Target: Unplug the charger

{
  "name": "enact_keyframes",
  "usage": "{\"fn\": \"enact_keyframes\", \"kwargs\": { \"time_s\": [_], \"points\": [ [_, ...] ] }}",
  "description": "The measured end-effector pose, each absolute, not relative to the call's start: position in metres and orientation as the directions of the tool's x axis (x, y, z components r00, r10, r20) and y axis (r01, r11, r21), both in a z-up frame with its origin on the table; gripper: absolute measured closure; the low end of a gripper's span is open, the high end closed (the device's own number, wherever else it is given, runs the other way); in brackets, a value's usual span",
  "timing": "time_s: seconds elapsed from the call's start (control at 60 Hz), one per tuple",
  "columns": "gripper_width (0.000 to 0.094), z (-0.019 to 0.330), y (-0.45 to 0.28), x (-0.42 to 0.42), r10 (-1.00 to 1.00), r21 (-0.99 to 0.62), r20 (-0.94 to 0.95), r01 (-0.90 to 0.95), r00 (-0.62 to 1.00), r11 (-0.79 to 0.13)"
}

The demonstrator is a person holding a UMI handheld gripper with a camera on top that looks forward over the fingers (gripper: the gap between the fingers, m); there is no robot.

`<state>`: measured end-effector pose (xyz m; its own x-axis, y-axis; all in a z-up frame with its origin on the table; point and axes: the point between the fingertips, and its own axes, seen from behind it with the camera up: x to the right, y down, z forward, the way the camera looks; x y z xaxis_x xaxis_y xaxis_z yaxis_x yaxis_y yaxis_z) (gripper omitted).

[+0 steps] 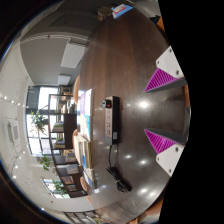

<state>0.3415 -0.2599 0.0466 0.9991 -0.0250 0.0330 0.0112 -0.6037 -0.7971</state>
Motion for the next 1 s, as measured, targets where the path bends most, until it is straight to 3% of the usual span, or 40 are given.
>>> {"fn": "enact_keyframes", "kwargs": {
  "time_s": [0.4,0.483,0.583,0.633,0.8,0.867,0.95,0.967,1.0],
  "points": [
    [0.0268,0.032,-0.047,0.382,-0.071,-0.83,0.032,-0.013,0.997,-0.557],
    [0.0348,0.029,-0.029,0.379,-0.053,-0.834,0.035,0.0,0.998,-0.552],
    [0.0533,0.027,-0.019,0.379,-0.072,-0.845,0.017,-0.024,0.997,-0.534],
    [0.0682,0.027,-0.019,0.387,-0.094,-0.854,0.028,-0.025,0.995,-0.52],
    [0.078,0.027,-0.017,0.381,-0.045,-0.86,-0.013,-0.034,0.999,-0.51],
    [0.081,0.024,-0.016,0.381,-0.026,-0.838,0.017,0.0,1.0,-0.545],
    [0.0832,0.024,-0.02,0.379,0.0,-0.757,0.015,0.011,1.0,-0.653],
    [0.0834,0.037,-0.018,0.379,0.028,-0.761,0.032,0.042,0.999,-0.648],
    [0.0834,0.098,-0.004,0.382,0.06,-0.84,0.077,0.097,0.995,-0.534]
  ]
}}
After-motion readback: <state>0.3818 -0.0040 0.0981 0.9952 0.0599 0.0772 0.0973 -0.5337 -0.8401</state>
